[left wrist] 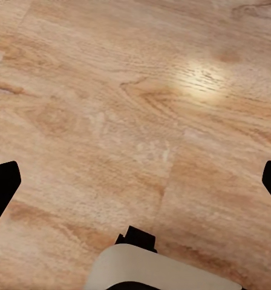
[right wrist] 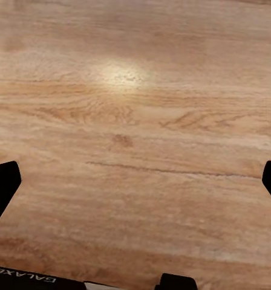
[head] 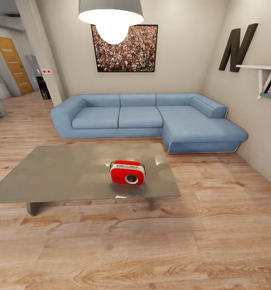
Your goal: Turn on the radio receiver that's on the table in the living room.
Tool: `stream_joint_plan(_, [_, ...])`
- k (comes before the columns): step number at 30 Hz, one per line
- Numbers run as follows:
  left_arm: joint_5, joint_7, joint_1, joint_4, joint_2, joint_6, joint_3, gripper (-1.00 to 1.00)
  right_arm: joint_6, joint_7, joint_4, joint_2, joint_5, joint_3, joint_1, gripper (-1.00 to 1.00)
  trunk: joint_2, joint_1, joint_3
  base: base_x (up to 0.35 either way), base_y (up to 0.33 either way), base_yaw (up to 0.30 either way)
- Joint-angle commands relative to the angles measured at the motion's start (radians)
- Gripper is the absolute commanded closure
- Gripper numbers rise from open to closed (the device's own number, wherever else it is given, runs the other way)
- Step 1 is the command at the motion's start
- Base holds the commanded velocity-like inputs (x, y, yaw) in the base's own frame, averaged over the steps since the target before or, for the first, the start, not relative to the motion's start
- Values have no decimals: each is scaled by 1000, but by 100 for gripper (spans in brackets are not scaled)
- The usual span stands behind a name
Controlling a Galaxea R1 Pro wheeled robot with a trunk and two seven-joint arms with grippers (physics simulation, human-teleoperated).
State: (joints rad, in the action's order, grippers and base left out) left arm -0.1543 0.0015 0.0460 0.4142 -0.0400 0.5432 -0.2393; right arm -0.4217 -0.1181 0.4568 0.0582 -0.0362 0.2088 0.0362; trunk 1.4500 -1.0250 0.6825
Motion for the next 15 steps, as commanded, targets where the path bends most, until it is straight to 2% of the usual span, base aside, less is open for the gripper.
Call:
stream_joint_plan(1, [0,0,0,0,0,0,0,-100,0,0,0,0,-1,6,0,-100,0,0,0,0,0,0])
stream_joint_plan(15, [2,0,0,0,1,-5,0,-100,-3,-5,0,-1,3,11,1,-100,0,0,0,0,0,0])
